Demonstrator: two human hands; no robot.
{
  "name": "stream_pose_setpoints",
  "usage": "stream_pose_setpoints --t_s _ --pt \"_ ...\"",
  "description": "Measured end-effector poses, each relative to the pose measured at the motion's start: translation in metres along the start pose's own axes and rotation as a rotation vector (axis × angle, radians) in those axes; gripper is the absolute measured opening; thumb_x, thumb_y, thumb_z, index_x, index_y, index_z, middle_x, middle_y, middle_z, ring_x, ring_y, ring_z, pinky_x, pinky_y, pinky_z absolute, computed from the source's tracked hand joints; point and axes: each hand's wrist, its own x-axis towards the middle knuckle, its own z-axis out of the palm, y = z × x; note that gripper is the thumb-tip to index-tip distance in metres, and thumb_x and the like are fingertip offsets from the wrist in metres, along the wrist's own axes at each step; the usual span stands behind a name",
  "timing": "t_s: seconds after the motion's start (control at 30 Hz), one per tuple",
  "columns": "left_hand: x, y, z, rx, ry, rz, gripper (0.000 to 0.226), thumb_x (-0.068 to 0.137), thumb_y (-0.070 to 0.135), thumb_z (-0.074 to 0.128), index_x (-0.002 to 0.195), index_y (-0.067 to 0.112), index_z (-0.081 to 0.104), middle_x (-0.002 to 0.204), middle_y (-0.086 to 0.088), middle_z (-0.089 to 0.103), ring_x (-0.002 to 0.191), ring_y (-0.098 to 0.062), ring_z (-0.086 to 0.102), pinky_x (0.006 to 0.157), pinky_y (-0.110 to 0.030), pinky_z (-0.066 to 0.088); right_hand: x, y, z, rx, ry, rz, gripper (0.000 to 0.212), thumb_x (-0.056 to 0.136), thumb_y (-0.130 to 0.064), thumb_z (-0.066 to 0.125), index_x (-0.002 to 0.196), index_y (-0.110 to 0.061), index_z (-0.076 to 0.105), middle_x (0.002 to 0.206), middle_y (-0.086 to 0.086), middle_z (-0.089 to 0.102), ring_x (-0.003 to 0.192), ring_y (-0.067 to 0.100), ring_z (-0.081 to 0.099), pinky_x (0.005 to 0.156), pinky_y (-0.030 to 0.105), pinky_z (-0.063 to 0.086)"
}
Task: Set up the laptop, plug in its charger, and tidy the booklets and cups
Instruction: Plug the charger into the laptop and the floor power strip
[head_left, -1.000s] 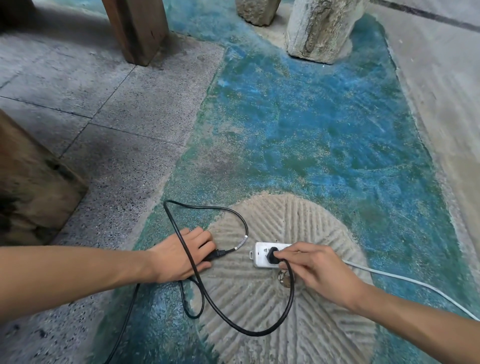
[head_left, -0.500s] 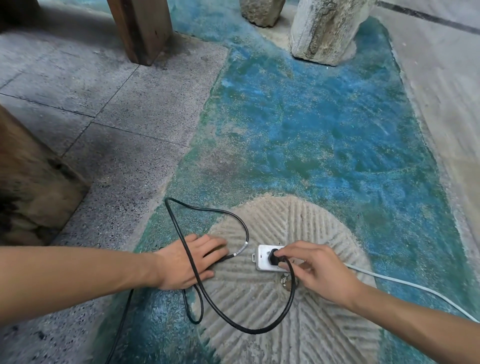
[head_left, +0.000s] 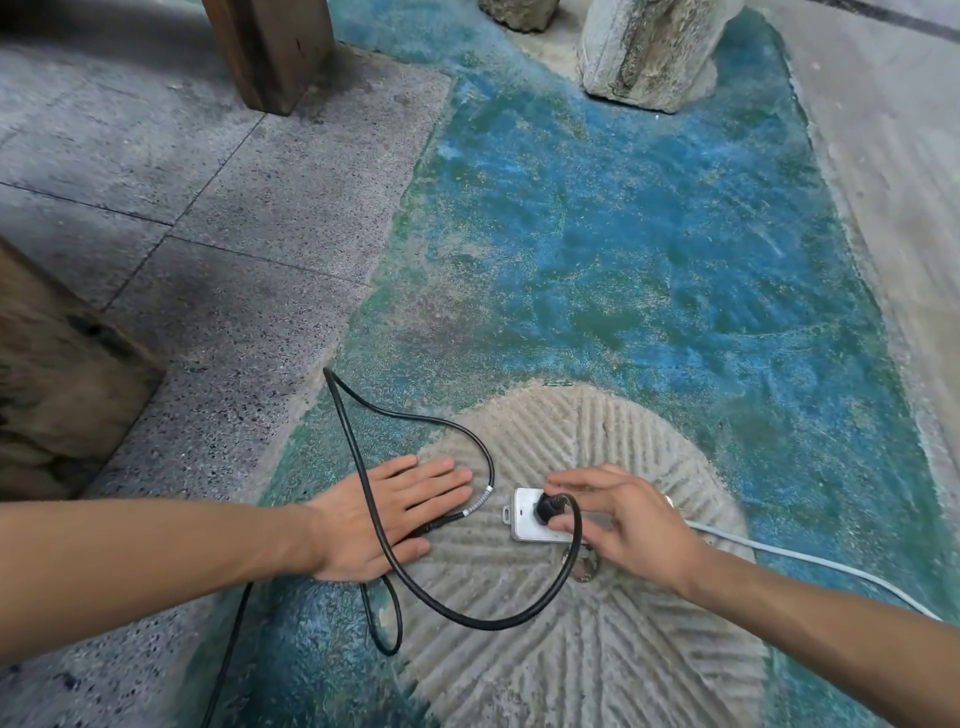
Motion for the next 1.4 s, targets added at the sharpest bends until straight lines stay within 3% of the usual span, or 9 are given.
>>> stream_pose_setpoints --t_s 0.13,0.3,0.4,0.5,0.57,0.77,0.93,1.27,1.4 --pt "0.000 0.000 0.000 -0.021 0.033 0.001 0.065 0.105 0.053 0.009 0.155 0.030 -0.024 0.165 0.009 -0.028 0.149 -0.007 -0.031 0.122 -0.041 -0.018 0.001 0.004 0.004 0.068 0.014 -0.013 0.034 0.093 -0.042 0.070 0.125 -0.033 0.071 0.128 -0.028 0.064 0.115 -0.007 0.054 0.103 0.026 0.048" --pt "0.002 0.000 0.000 -0.011 0.053 -0.009 0.066 0.104 0.053 0.010 0.156 0.029 -0.023 0.165 0.006 -0.028 0.149 -0.008 -0.032 0.122 -0.034 -0.021 0.006 0.009 0.002 0.209 -0.012 0.036 0.033 0.091 -0.041 0.073 0.123 -0.034 0.071 0.123 -0.030 0.067 0.118 -0.005 0.056 0.107 0.030 0.047" --pt "0.002 0.000 0.000 -0.014 0.049 -0.011 0.066 0.103 0.054 0.006 0.155 0.029 -0.025 0.165 0.005 -0.027 0.149 -0.008 -0.032 0.123 -0.036 -0.018 0.002 0.009 0.007 0.153 0.025 -0.009 0.037 0.090 -0.038 0.074 0.127 -0.034 0.069 0.125 -0.030 0.066 0.117 -0.005 0.056 0.107 0.029 0.048" --pt "0.003 0.000 0.000 -0.009 0.031 -0.012 0.066 0.102 0.055 0.003 0.155 0.028 -0.026 0.166 0.004 -0.027 0.149 -0.009 -0.031 0.125 -0.042 -0.013 -0.002 0.006 0.009 0.160 0.034 0.008 0.043 0.087 -0.056 0.062 0.128 -0.042 0.063 0.125 -0.041 0.059 0.121 -0.008 0.051 0.109 0.024 0.045" --pt "0.003 0.001 0.000 -0.008 0.016 -0.013 0.067 0.103 0.055 0.004 0.156 0.027 -0.025 0.166 0.003 -0.027 0.149 -0.010 -0.031 0.125 -0.042 -0.012 -0.001 0.005 0.008 0.148 0.038 0.002 0.049 0.085 -0.064 0.054 0.127 -0.042 0.064 0.128 -0.039 0.059 0.120 -0.006 0.050 0.107 0.026 0.045" --pt "0.002 0.001 -0.001 -0.005 0.020 -0.013 0.067 0.103 0.054 0.005 0.157 0.026 -0.022 0.166 0.003 -0.025 0.150 -0.011 -0.030 0.125 -0.041 -0.013 0.002 0.012 0.012 0.078 0.057 -0.005 0.037 0.089 -0.041 0.075 0.125 -0.039 0.069 0.134 -0.032 0.059 0.118 -0.003 0.052 0.103 0.037 0.049" --pt "0.002 0.001 -0.003 -0.009 0.019 -0.017 0.067 0.102 0.054 0.005 0.157 0.027 -0.023 0.166 0.004 -0.025 0.150 -0.010 -0.029 0.126 -0.040 -0.012 0.003 0.014 0.013 0.108 0.041 0.061 0.038 0.087 -0.042 0.077 0.124 -0.045 0.067 0.129 -0.042 0.056 0.120 -0.008 0.049 0.107 0.037 0.046" --pt "0.002 0.002 -0.003 0.003 0.005 -0.027 0.066 0.102 0.052 0.006 0.156 0.026 -0.025 0.165 0.004 -0.027 0.150 -0.009 -0.030 0.124 -0.036 -0.017 0.008 0.006 0.008 0.062 -0.020 0.148 0.039 0.084 -0.044 0.079 0.122 -0.042 0.068 0.124 -0.040 0.058 0.123 -0.011 0.045 0.111 0.041 0.044" --pt "0.002 0.003 -0.005 0.001 -0.017 -0.028 0.066 0.103 0.051 0.006 0.155 0.026 -0.026 0.165 0.004 -0.027 0.150 -0.010 -0.030 0.125 -0.037 -0.014 0.013 -0.001 0.002 -0.060 -0.064 0.112 0.027 0.085 -0.048 0.076 0.111 -0.043 0.072 0.127 -0.041 0.048 0.133 0.001 0.041 0.113 0.049 0.039"
